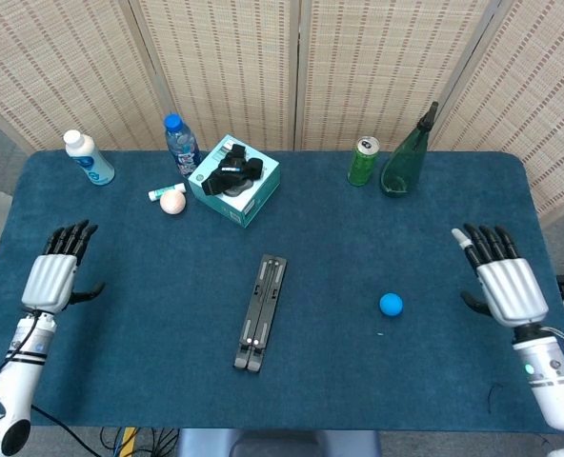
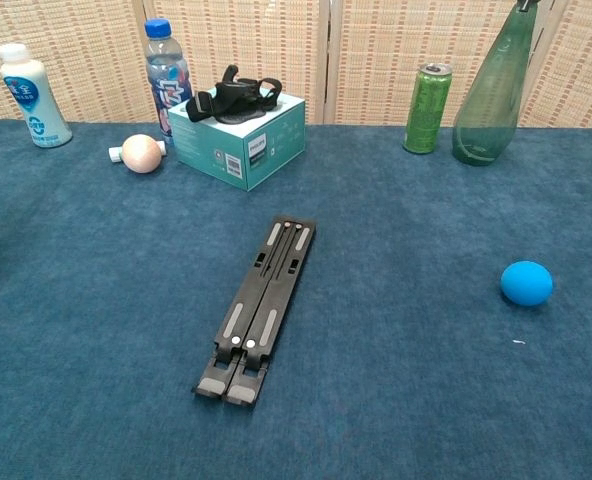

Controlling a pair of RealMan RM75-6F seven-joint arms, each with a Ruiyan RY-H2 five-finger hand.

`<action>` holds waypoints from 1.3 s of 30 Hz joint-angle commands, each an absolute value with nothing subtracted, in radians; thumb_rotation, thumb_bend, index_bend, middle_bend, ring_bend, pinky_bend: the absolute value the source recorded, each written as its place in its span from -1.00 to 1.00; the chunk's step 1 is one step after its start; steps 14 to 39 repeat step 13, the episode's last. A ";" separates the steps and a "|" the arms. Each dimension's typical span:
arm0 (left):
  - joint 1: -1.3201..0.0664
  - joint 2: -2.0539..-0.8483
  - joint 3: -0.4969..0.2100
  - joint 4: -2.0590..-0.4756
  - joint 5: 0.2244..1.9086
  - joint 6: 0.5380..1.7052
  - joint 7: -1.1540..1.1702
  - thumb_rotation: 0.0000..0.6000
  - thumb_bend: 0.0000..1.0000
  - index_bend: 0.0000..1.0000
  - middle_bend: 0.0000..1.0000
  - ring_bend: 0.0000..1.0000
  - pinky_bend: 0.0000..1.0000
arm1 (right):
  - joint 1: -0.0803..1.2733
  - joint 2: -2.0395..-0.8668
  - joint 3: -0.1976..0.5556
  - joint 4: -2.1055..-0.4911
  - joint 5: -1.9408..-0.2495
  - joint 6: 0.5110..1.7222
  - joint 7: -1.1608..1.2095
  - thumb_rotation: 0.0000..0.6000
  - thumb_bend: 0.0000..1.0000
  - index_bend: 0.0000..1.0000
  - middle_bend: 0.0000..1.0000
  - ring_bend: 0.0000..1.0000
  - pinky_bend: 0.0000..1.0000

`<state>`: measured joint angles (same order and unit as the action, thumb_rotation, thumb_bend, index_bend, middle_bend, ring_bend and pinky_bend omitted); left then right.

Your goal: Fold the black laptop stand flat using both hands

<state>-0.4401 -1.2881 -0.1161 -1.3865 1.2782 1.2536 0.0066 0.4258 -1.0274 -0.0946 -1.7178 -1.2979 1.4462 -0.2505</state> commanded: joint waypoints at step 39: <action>-0.322 -1.233 -0.084 -1.559 1.309 1.395 0.121 1.00 -0.62 -1.00 -1.00 -1.00 -1.00 | 0.205 -1.053 -0.093 -1.784 -1.347 1.618 -0.282 1.00 -0.72 -1.00 -0.84 -1.00 -1.00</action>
